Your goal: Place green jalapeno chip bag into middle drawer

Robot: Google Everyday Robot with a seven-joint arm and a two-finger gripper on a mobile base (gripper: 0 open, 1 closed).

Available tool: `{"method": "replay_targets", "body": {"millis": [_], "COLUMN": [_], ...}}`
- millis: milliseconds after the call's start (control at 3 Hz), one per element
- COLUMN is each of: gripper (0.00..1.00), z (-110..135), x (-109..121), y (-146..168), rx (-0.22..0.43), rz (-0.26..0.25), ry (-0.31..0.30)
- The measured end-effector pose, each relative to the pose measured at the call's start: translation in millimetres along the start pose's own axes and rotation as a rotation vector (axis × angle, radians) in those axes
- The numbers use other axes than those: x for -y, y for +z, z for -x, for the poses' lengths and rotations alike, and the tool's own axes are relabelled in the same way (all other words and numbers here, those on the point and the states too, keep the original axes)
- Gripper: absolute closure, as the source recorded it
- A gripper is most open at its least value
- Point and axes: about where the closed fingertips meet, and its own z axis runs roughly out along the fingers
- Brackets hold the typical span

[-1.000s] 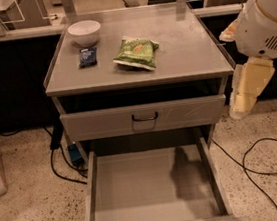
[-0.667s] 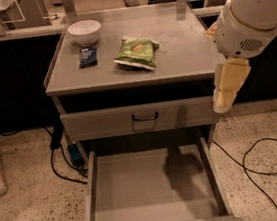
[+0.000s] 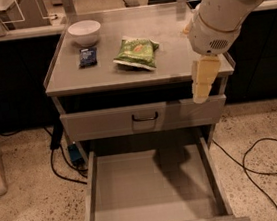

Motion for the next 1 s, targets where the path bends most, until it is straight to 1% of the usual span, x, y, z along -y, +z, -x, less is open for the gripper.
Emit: {"method": "replay_targets", "body": {"millis": [333,667,1000], "gripper": [0.00,0.00,0.00], "z": [2.6,20.9,45.1], "x": [1.2,16.9,54.5], "y": [4.3,27.8,61.8], "rx": [0.008,0.040,0.066], "rz": [-0.003,0.007,0.004], "ry": [-0.011,-0.074,-0.179]}}
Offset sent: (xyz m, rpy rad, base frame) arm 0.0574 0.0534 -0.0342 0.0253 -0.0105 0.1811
